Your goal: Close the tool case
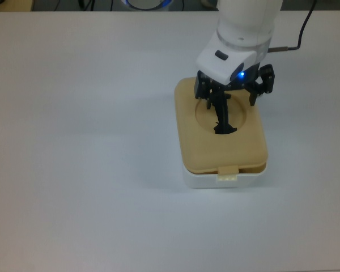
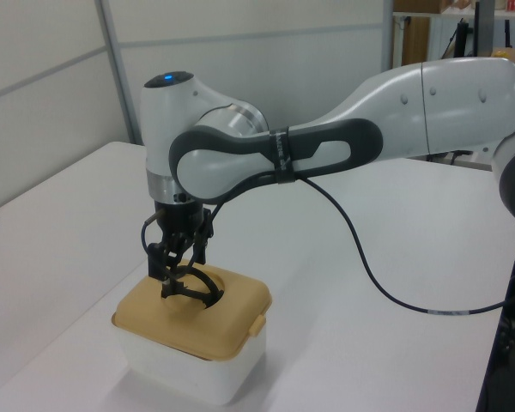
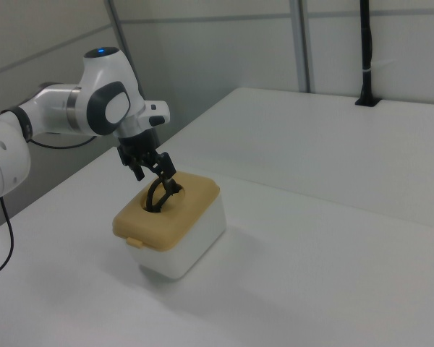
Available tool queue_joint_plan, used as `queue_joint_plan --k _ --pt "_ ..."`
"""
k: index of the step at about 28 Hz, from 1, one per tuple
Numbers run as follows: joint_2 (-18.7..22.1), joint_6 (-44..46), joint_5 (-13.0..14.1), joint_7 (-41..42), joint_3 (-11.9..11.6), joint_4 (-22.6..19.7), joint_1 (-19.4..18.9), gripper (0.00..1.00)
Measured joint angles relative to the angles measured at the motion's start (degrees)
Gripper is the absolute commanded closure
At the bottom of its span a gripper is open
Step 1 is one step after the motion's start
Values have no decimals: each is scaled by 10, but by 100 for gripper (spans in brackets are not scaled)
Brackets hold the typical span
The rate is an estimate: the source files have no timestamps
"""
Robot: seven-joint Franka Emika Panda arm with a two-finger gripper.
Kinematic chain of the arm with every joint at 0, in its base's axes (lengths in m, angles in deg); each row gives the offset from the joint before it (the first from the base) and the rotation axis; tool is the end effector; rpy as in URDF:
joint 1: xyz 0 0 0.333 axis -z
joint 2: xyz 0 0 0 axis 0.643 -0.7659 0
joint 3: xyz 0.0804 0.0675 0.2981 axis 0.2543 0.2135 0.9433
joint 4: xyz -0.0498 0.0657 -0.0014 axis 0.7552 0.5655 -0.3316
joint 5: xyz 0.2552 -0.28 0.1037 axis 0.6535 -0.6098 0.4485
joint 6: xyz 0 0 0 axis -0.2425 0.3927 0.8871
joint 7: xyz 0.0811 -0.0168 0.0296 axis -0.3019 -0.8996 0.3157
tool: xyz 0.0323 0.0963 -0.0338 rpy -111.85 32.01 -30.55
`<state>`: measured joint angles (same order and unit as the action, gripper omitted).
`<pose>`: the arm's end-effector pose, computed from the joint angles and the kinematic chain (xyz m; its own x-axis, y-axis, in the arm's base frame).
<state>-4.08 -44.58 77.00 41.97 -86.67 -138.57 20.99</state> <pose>0.6524 0.2309 0.5112 0.9905 0.1046 0.0891 0.1097 -0.9925 -0.0542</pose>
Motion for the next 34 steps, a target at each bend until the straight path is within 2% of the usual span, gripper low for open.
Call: queue_joint_plan --k 12,19,27,34 --pt "51 74 -1 0 -4 2 2 0" --pt "69 86 -9 0 -6 2 7 0" --pt "91 122 -10 0 -8 2 26 0" --pt "94 127 -14 1 -8 2 47 0"
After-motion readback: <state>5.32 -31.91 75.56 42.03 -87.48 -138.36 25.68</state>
